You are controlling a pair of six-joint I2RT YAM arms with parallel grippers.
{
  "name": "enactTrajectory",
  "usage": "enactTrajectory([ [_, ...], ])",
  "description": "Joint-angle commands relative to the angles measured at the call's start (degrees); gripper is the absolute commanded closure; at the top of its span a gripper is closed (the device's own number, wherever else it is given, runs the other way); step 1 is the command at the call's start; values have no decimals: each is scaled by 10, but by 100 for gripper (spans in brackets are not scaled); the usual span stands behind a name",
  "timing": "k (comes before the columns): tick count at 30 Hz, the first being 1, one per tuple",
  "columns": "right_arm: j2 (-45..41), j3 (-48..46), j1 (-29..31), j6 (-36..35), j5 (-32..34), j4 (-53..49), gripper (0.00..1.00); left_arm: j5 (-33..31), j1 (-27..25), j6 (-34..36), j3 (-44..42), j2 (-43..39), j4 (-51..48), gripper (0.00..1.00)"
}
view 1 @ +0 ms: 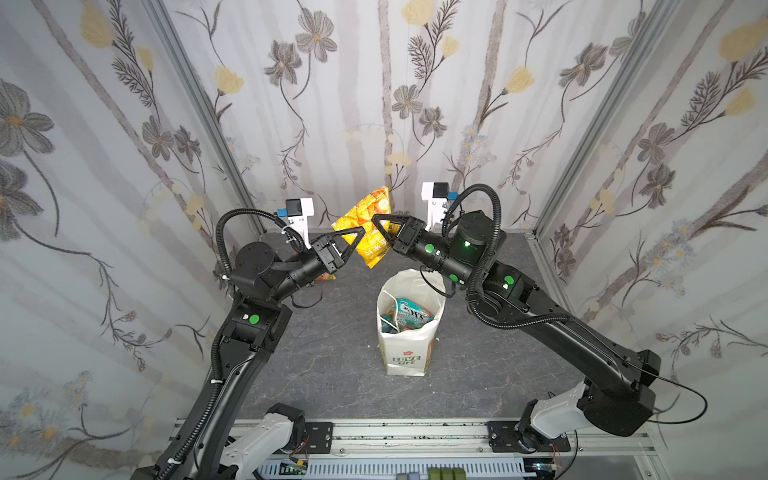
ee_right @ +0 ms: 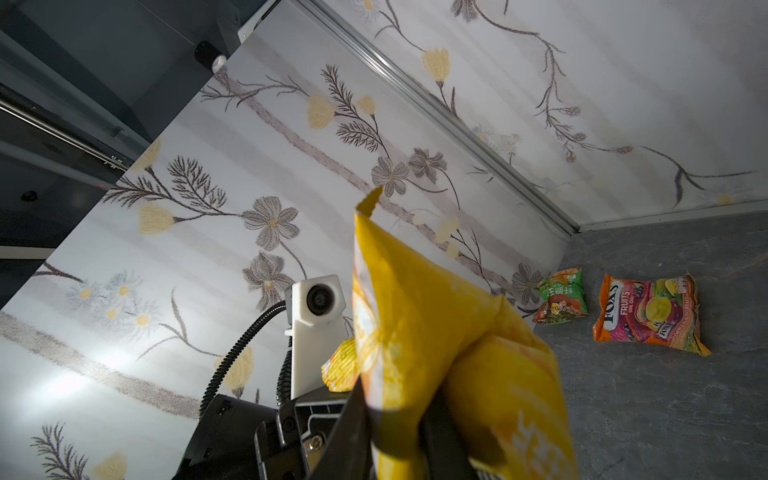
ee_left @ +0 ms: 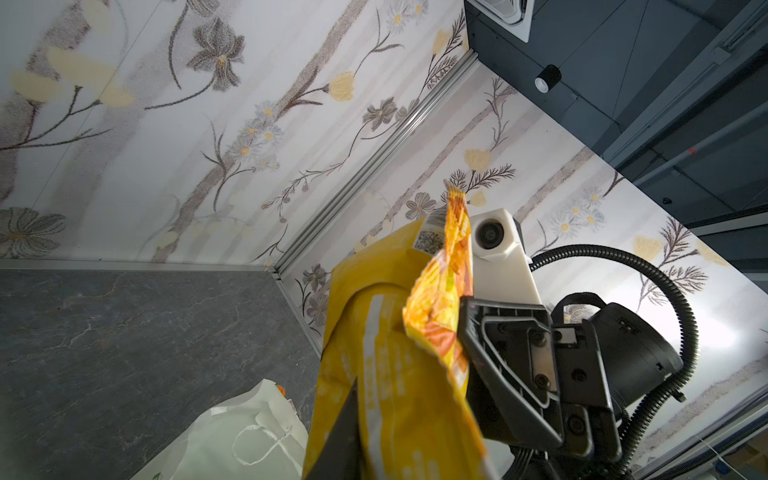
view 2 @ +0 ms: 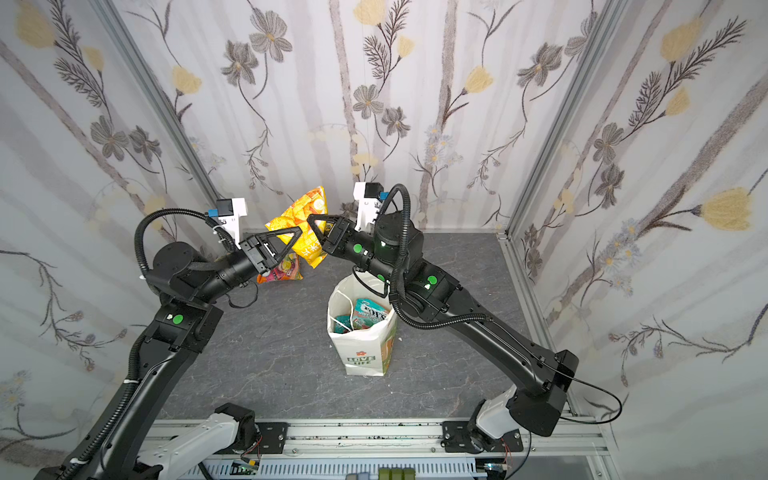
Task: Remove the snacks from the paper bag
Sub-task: 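Grasp the yellow packet with the left gripper from the right gripper, then carry the yellow packet toward the green packet with left gripper while right withdraws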
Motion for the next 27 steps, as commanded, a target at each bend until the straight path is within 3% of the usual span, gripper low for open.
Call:
enactTrajectory([
  [1,-2,-1,2,1,-13,1,73,9,-1,-4,7,1,25,85],
  [9,-18,3,0,-23,7,-6,59,2,-1,18,25,1,2,90],
  [15,-55,1,-9,-54,15,-4,33,-18,0,28,52,4,-6,90],
  [20,-97,-38,-19,-74,44,4,20,-92,5,34,53,-5,-11,91],
  [27,-173,-159,-44,-57,64,51,12,-205,44,28,11,-32,-24,92],
])
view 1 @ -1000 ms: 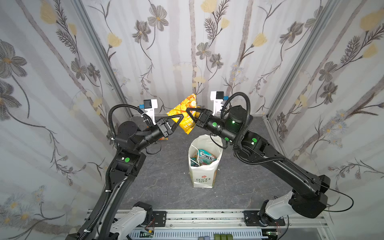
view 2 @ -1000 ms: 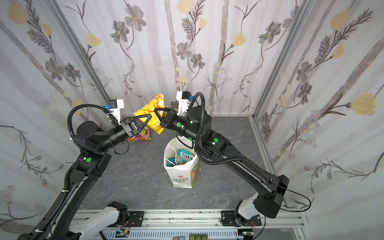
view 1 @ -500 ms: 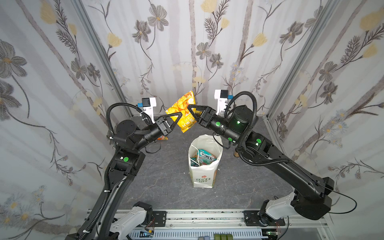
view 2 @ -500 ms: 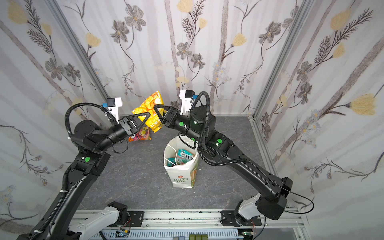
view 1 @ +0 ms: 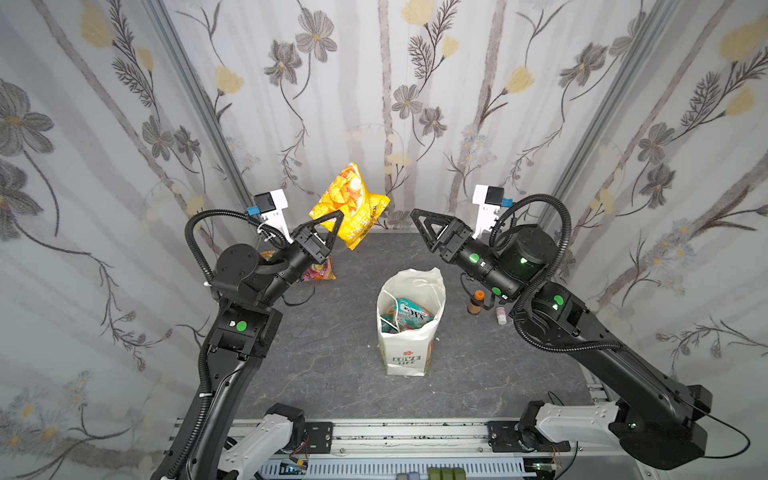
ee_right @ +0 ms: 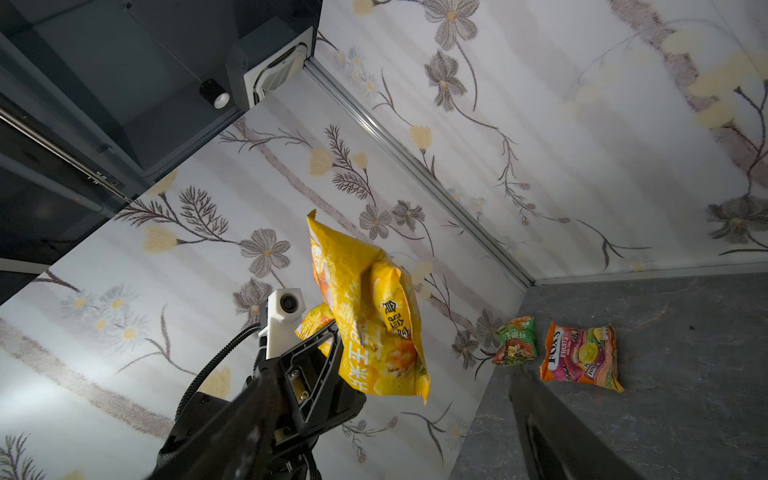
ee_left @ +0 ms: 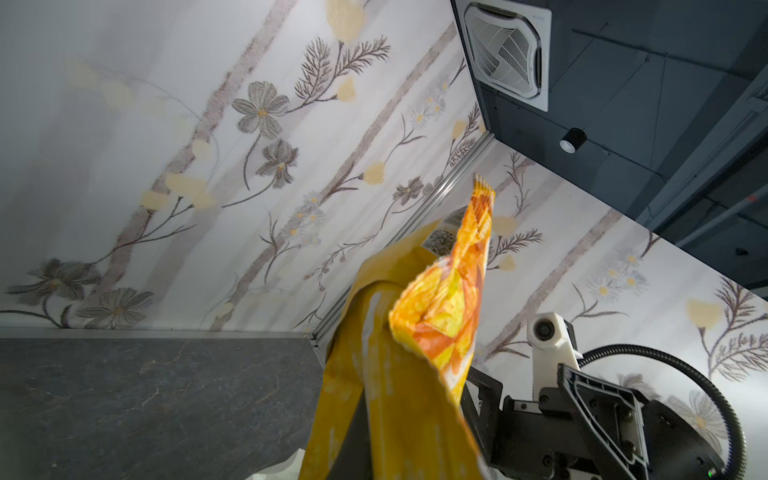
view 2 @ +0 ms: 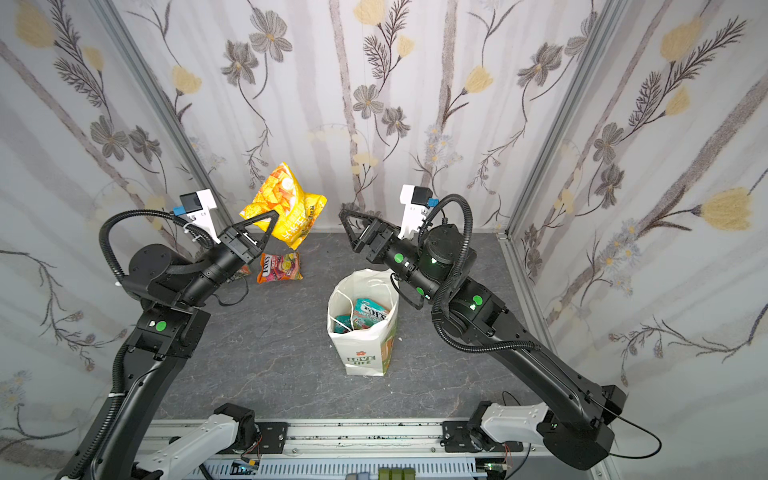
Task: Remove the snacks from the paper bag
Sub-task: 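Carry the yellow packet toward the green packet with left gripper while right withdraws, then lower and release the yellow packet beside the green packet with the left gripper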
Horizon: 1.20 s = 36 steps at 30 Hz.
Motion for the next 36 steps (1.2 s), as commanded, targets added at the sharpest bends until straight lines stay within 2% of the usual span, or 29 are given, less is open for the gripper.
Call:
enactTrajectory([
  [1,-27,-45,-8,9,21,49,12,-80,24,-8,-25,-8,4,92],
  [7,-78,-117,-23,34,36,66,9,-128,123,-92,-107,-12,35,92],
  [13,-120,-162,-30,48,57,65,2,-206,195,-124,-181,-18,38,92],
  [17,-129,-171,-29,52,57,62,1,-228,244,-142,-227,-20,43,92],
  [23,-112,-158,-57,60,29,54,1,-267,295,-137,-311,-26,64,91],
  [31,-63,-102,-72,67,-29,24,1,-284,354,-134,-401,-34,78,91],
  [36,-19,-54,-82,77,-74,-1,1,-272,366,-136,-429,7,127,90],
])
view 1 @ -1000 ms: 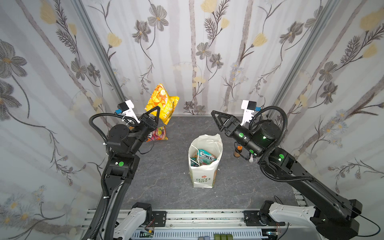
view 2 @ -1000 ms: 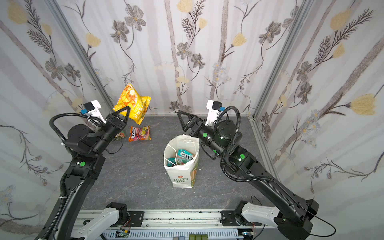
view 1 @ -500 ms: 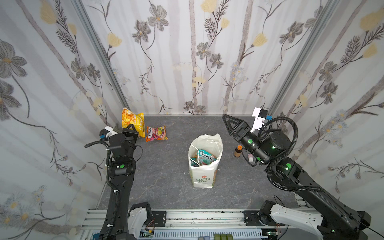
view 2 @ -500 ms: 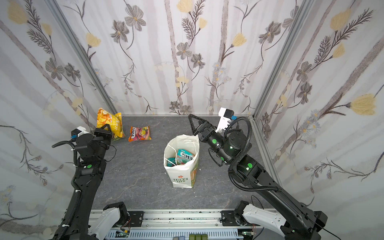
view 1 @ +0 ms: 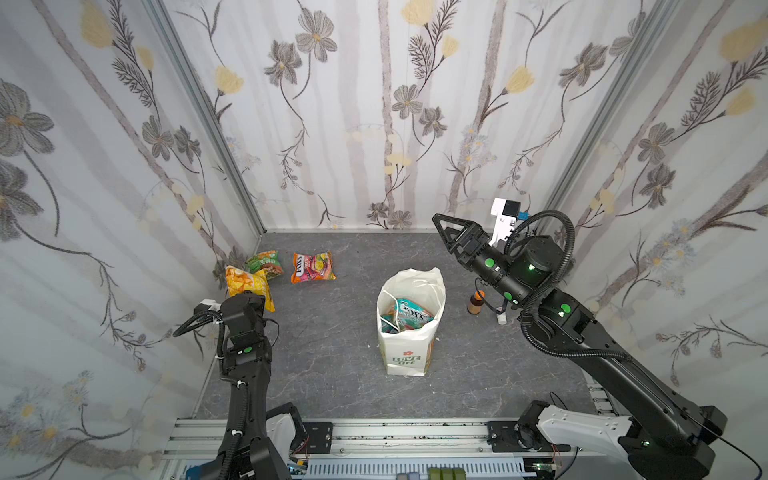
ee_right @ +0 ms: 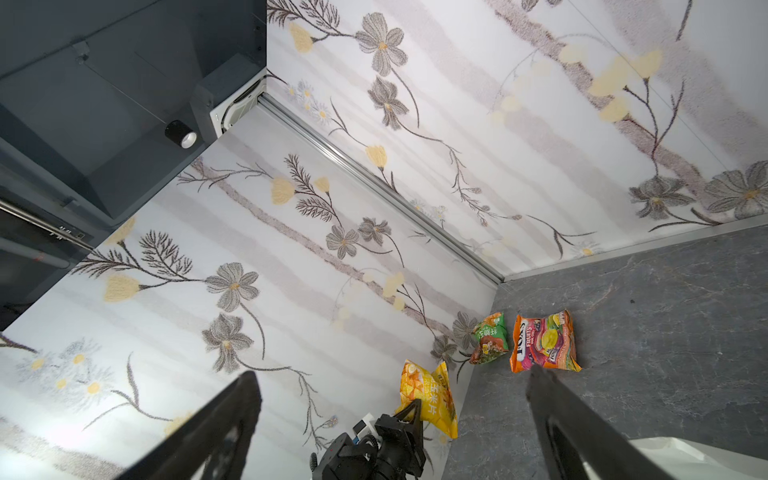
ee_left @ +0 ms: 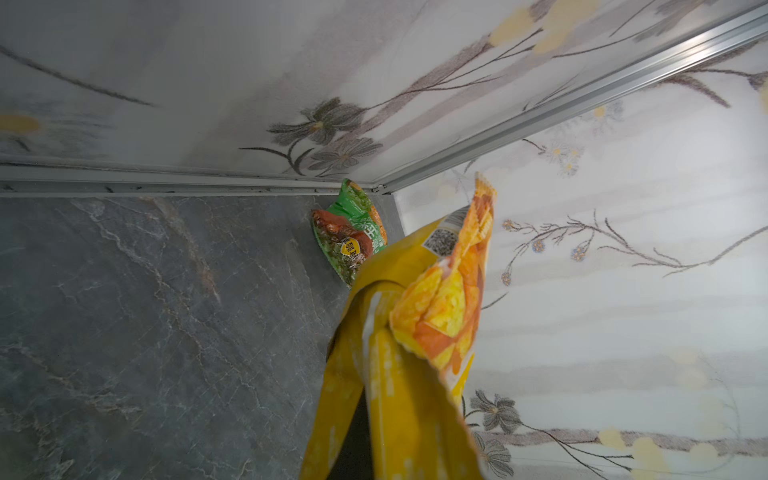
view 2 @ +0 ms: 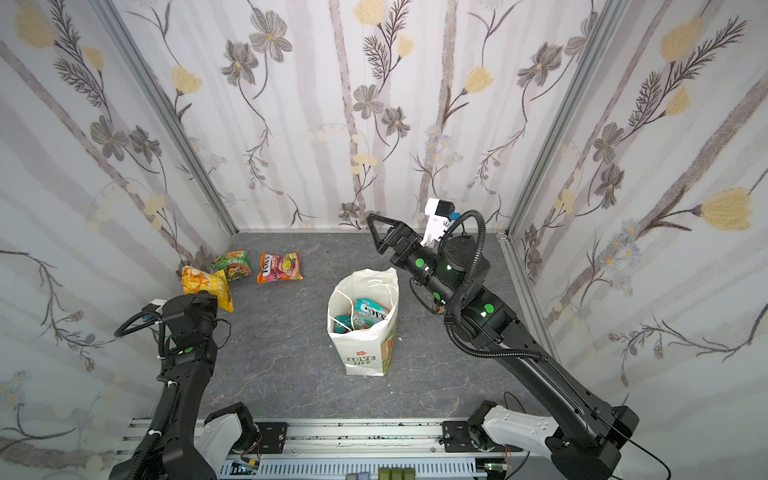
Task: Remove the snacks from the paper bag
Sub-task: 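Lower and release the yellow packet beside the green packet with the left gripper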
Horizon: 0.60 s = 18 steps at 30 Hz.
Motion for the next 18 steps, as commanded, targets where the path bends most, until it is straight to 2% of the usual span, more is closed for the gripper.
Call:
enactTrajectory([
  [1,27,31,-4,14,-48,-17,1,2,4,-2,-9,29,72,90],
  [6,67,72,-5,20,-81,-30,1,29,11,-16,-5,116,151,90],
  [10,85,86,-5,29,-92,-33,1,93,38,-44,9,211,228,91],
  [15,91,88,-5,34,-84,-33,1,84,57,-52,26,275,253,93],
  [18,96,94,-6,35,-79,-33,1,125,66,-60,52,333,279,93],
])
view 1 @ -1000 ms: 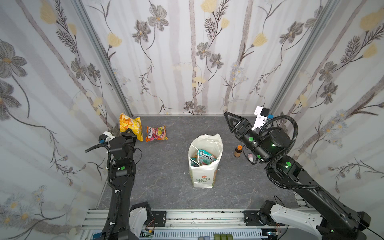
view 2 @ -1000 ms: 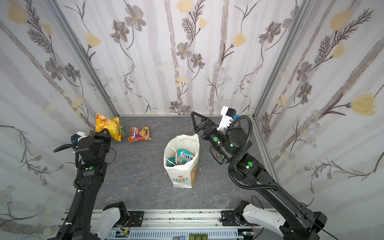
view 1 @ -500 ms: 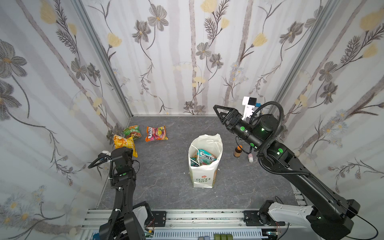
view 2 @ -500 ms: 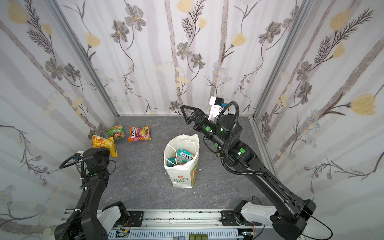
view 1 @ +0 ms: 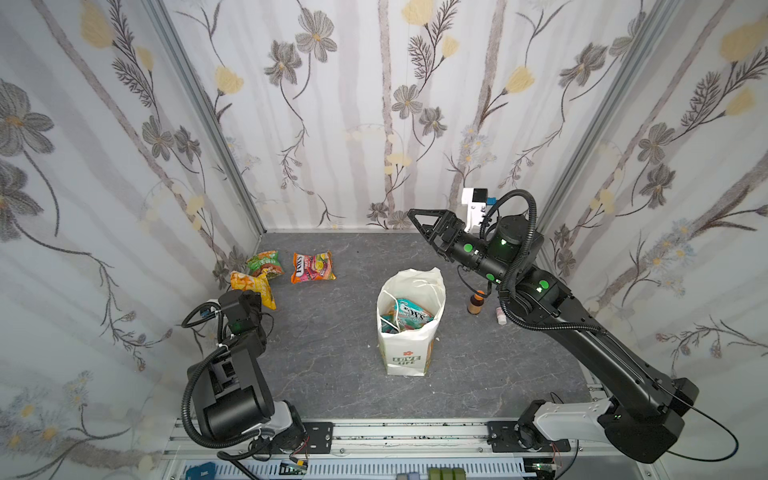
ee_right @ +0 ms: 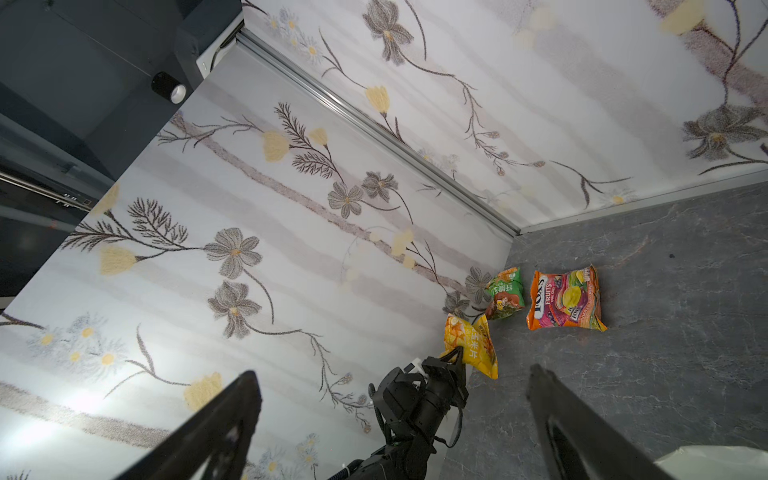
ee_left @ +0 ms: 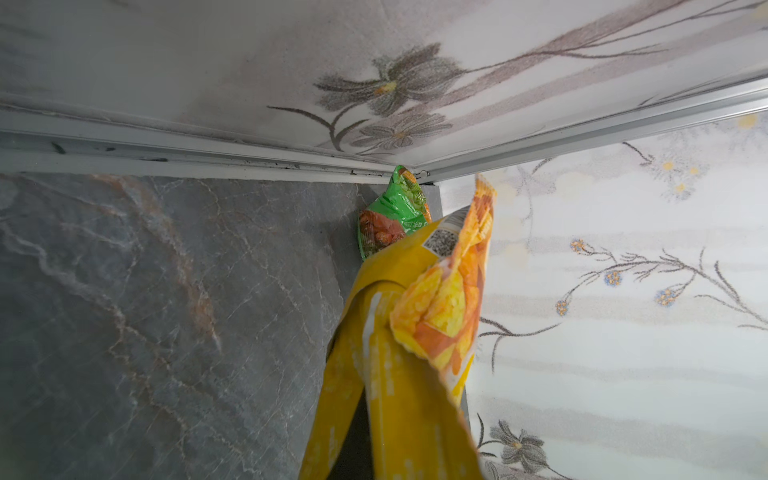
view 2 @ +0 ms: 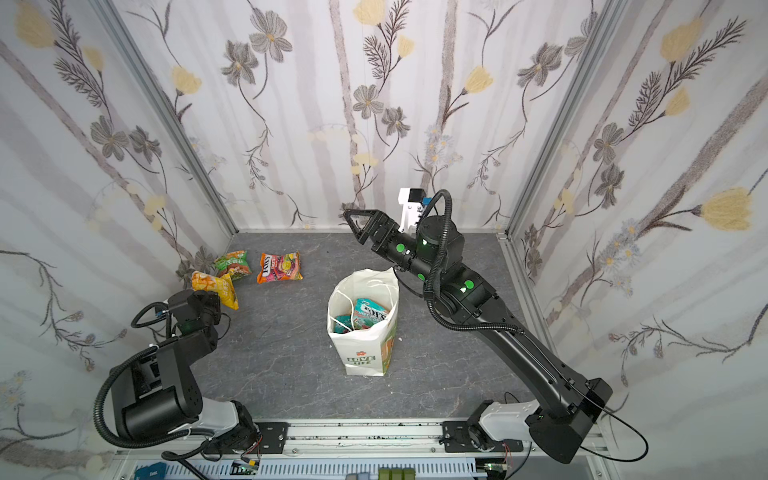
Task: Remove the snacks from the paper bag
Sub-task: 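Lower and release the yellow packet beside the green packet with the left gripper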
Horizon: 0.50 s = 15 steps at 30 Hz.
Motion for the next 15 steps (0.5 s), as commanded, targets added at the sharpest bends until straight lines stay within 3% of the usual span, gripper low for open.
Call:
enactTrajectory([
  [1,9,11,0,7,1,10,1,49,5,-16,28,48,67,93],
  [6,29,30,-2,8,0,15,1,110,4,-17,74,128,60,88],
  [8,34,34,-2,9,0,19,1,125,5,-17,83,147,54,81],
  [11,40,35,-2,13,0,28,1,127,5,-7,92,153,23,62],
  [15,46,38,-2,14,1,33,1,119,5,50,129,136,-100,53],
])
